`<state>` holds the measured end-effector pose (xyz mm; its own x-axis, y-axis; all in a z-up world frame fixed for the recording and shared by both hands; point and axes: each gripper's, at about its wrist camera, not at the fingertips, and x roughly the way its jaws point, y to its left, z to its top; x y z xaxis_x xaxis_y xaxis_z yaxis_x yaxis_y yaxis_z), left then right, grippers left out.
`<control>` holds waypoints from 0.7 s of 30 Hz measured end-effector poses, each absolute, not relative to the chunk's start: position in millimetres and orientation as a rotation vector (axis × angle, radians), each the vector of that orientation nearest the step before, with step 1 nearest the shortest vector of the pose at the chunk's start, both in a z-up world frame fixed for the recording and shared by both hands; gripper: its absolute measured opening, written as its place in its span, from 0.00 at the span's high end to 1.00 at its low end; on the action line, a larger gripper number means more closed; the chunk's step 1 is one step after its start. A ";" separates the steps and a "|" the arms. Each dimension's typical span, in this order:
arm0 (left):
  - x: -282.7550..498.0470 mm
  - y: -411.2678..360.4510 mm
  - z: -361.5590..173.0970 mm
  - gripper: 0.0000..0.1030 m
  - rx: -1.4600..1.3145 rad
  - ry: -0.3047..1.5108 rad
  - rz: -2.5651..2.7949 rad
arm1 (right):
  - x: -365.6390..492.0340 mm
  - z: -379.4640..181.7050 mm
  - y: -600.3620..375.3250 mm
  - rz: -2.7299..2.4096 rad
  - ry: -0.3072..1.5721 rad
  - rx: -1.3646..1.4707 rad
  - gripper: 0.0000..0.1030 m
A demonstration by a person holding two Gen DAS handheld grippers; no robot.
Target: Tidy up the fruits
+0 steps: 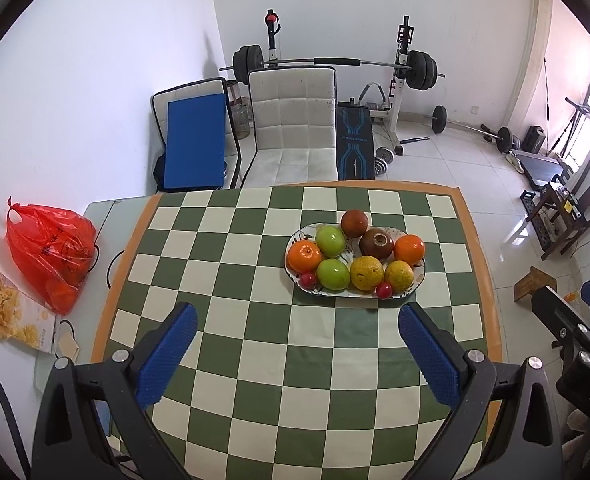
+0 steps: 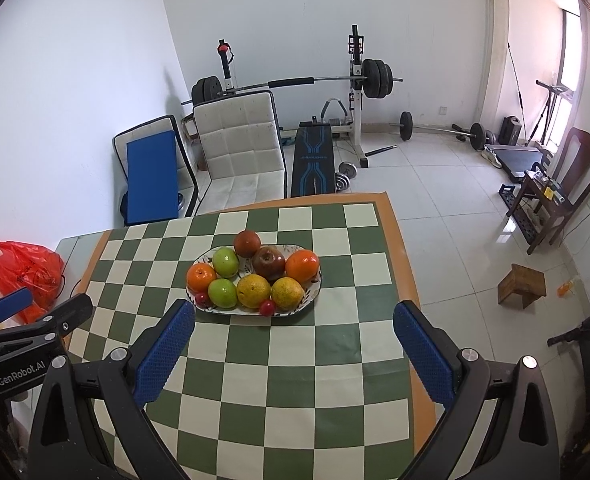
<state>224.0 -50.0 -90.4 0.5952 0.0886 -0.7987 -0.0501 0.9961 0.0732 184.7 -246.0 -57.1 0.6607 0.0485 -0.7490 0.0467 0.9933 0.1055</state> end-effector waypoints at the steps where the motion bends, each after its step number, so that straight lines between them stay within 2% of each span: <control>1: 224.3 -50.3 -91.4 0.00 0.044 0.931 0.081 | 184.5 -58.0 -246.1 0.001 0.850 0.118 0.01; 21: 222.8 -51.9 -94.5 0.00 0.043 0.933 0.080 | 184.1 -58.1 -245.4 0.004 0.849 0.112 0.01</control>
